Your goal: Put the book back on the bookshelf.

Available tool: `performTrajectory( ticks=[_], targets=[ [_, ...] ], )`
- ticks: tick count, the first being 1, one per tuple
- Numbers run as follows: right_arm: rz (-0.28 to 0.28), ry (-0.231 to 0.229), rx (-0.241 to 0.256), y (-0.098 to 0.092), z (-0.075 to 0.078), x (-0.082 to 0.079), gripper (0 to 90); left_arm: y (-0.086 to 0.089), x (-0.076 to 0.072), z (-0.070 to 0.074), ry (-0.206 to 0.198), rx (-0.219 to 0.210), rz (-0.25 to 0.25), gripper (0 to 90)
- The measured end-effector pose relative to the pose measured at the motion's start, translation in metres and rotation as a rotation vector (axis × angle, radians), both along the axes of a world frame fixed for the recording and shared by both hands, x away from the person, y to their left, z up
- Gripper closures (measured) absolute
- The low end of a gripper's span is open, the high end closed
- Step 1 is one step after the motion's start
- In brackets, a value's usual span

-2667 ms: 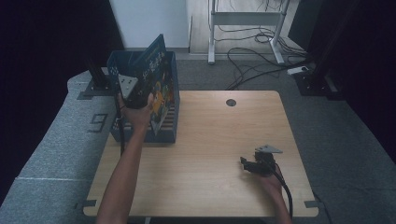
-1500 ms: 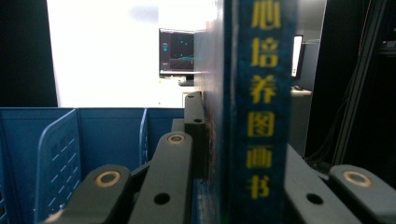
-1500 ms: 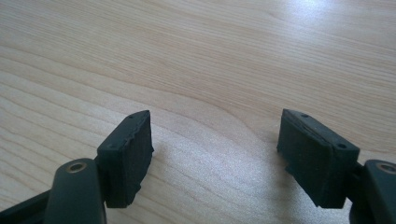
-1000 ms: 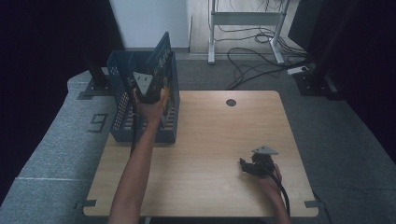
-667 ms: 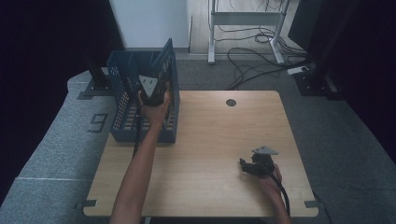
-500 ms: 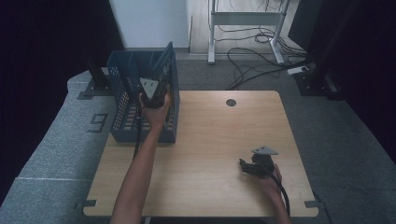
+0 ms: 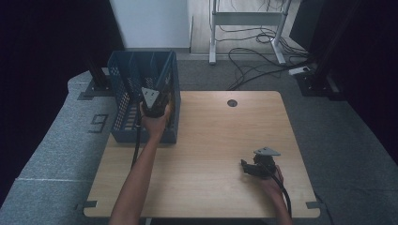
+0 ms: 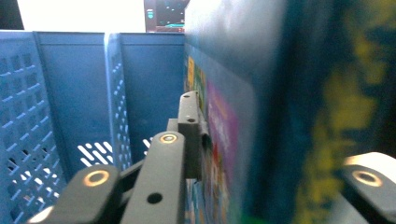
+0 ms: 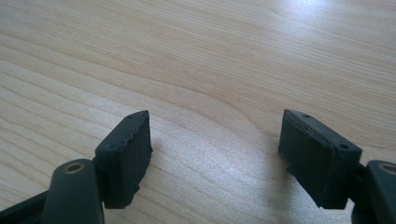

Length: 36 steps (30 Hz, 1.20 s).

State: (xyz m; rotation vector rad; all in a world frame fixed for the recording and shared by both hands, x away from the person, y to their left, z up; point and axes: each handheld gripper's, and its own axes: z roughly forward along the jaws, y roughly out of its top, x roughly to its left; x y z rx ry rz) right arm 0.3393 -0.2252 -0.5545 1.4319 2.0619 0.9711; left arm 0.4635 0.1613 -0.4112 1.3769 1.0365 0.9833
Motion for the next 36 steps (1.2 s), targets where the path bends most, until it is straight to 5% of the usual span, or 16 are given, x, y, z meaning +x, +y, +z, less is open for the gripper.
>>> performTrajectory(
  ticks=[17,36],
  targets=[
    [-0.001,0.002,0.008,-0.001,0.0,0.0,25.0,-0.005,-0.008,0.001,0.07,0.022,-0.071,46.9],
    [-0.002,0.002,0.012,-0.001,0.0,0.0,24.9,0.013,-0.019,0.006,0.148,0.048,-0.111,32.6]
  ],
)
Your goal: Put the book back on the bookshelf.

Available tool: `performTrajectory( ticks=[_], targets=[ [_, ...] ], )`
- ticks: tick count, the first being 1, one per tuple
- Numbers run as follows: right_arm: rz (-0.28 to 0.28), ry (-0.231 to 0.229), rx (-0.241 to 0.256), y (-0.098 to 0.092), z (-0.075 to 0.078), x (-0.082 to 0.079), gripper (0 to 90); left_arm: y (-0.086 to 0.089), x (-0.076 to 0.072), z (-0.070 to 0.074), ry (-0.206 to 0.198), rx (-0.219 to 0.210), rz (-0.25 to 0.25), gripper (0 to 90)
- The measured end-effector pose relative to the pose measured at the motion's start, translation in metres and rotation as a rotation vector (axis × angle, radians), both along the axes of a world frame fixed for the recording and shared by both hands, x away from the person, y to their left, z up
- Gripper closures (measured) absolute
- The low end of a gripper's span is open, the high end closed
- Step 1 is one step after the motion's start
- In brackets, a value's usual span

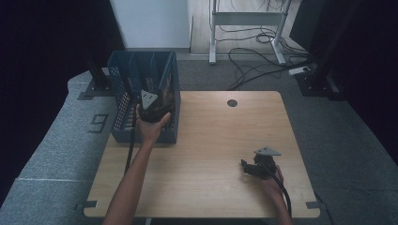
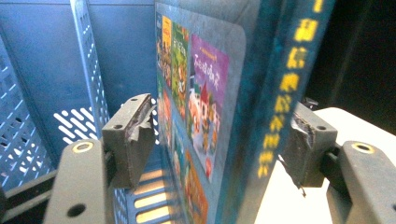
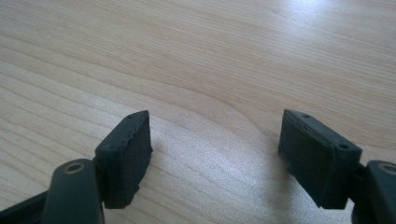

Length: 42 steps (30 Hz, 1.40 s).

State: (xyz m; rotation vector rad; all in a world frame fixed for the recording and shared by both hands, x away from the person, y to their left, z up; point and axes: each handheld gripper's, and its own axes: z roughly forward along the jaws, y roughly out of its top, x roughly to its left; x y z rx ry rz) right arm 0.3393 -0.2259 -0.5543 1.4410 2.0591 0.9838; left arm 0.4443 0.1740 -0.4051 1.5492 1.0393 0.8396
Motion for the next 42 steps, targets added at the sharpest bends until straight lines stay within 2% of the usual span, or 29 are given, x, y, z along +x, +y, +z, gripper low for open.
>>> performTrajectory(
  ticks=[4,10,15,18,25,28,36,39,42],
  targets=[
    [0.001,-0.001,0.0,0.0,0.0,0.0,24.8,0.007,-0.009,0.0,0.013,-0.002,-0.009,31.8],
    [0.0,-0.001,0.0,0.0,0.0,0.0,24.9,0.017,-0.024,-0.004,0.029,0.024,-0.025,31.3],
    [-0.001,0.0,0.002,0.0,0.0,0.001,24.8,0.022,-0.041,-0.007,0.042,0.026,-0.064,31.2],
    [-0.001,0.0,0.001,0.0,0.0,0.001,24.9,0.022,-0.045,-0.008,0.049,0.029,-0.08,31.1],
    [-0.002,0.001,0.001,0.0,0.0,0.001,24.9,0.024,-0.065,-0.015,0.081,0.065,-0.133,30.7],
    [0.001,-0.001,-0.004,0.0,0.0,0.0,24.8,0.026,-0.075,-0.019,0.092,0.084,-0.153,30.7],
    [0.001,-0.002,-0.017,0.001,0.0,0.0,24.8,0.032,-0.098,-0.036,0.137,0.072,-0.209,30.9],
    [0.0,-0.002,-0.018,0.002,0.0,0.0,24.8,0.034,-0.105,-0.046,0.166,0.079,-0.226,30.8],
    [0.001,-0.003,-0.02,0.002,0.0,0.0,24.8,0.035,-0.11,-0.055,0.189,0.067,-0.236,30.5]
  ],
)
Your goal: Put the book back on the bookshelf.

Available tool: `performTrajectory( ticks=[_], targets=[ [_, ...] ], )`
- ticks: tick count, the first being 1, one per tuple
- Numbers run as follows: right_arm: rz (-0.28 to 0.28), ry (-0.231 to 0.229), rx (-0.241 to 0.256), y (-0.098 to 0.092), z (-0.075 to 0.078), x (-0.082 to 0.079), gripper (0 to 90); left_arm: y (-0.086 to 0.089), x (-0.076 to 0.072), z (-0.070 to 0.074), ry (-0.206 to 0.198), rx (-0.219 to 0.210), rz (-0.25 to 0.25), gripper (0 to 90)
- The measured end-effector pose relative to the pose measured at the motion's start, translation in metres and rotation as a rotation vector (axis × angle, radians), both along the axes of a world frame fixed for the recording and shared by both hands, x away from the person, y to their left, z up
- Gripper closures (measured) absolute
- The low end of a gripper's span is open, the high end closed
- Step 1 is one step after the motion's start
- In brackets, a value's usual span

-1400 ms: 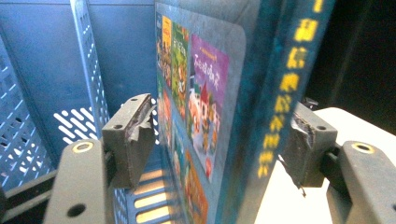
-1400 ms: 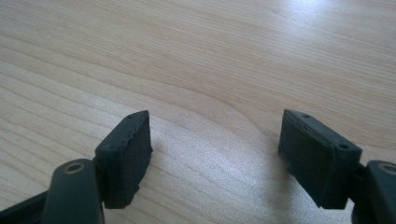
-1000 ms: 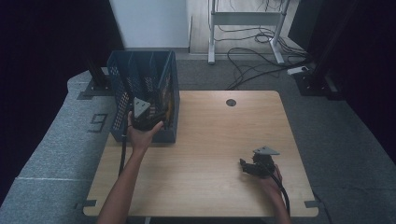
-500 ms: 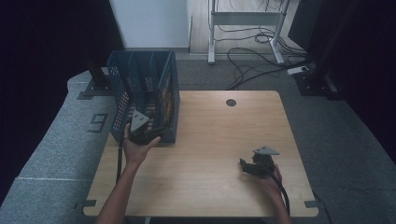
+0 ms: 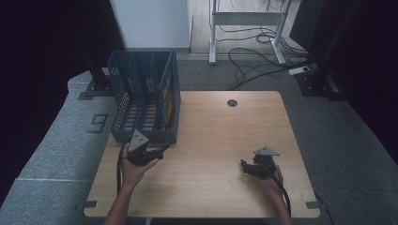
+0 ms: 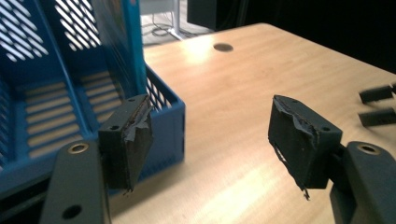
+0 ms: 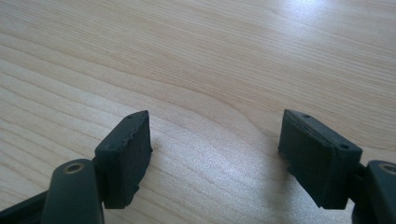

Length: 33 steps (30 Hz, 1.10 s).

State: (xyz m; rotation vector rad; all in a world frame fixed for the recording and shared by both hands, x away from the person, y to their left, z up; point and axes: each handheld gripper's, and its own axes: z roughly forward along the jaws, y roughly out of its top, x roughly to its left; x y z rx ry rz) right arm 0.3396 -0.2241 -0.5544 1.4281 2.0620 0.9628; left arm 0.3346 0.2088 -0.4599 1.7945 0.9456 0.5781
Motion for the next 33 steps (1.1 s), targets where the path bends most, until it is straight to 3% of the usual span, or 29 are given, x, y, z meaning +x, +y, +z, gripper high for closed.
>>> performTrajectory(
  ticks=[10,13,19,33],
  targets=[
    [0.0,-0.001,-0.005,0.001,0.0,0.0,24.8,0.002,-0.018,-0.028,0.074,-0.019,-0.022,30.5],
    [0.0,-0.001,-0.006,0.001,0.0,0.0,24.8,0.0,-0.022,-0.037,0.093,-0.004,-0.025,30.5],
    [-0.001,-0.002,-0.008,0.001,0.0,0.0,24.8,0.0,-0.025,-0.053,0.139,-0.009,-0.035,30.5],
    [-0.001,-0.002,-0.011,0.001,0.0,0.0,24.7,0.0,-0.024,-0.059,0.151,-0.016,-0.037,30.8]
  ],
)
